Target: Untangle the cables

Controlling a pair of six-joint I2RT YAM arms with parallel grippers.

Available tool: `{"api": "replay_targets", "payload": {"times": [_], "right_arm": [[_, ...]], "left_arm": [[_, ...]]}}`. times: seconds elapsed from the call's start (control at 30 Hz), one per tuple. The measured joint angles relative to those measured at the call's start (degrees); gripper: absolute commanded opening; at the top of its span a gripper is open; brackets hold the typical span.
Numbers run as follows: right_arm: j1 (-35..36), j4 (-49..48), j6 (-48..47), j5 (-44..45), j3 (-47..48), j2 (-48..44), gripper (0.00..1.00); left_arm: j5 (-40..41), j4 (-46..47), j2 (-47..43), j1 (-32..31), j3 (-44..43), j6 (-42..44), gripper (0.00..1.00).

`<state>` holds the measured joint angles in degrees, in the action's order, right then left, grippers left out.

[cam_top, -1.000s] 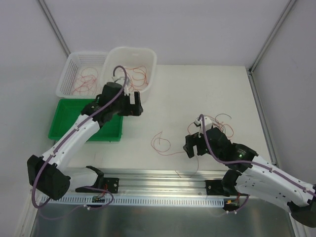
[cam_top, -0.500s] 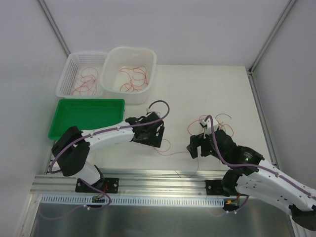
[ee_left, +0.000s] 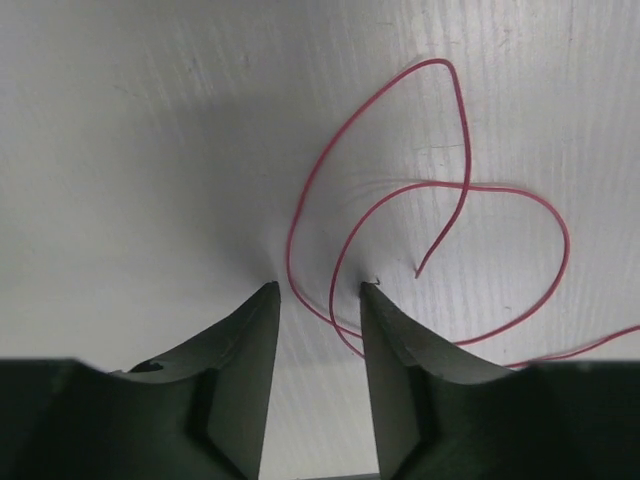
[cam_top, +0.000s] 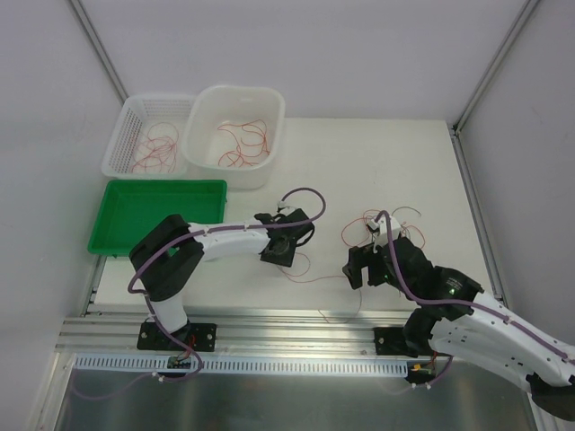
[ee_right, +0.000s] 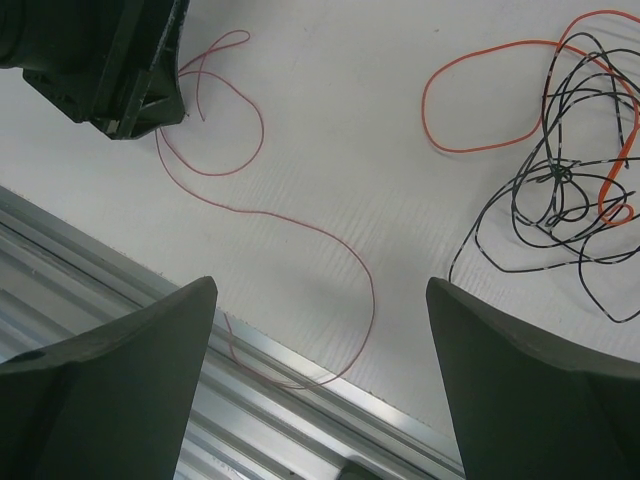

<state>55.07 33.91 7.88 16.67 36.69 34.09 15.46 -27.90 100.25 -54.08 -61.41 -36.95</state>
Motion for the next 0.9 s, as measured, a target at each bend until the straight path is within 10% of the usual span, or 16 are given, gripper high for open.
{"api": "replay_targets", "payload": {"times": [0.17, 0.9], "right_arm": [[0.00, 0.02, 0.00, 0.24, 0.00, 0.11, 0.91], [0.00, 0.24, 0.00, 1.53, -0.04, 0.00, 0.91]], "left_arm": [[0.13, 0.52, 1.01, -0.33, -0.85, -0.13, 0.00], [9.99, -8.04, -22.38, 5.62, -19.80, 16.72, 0.00]]}}
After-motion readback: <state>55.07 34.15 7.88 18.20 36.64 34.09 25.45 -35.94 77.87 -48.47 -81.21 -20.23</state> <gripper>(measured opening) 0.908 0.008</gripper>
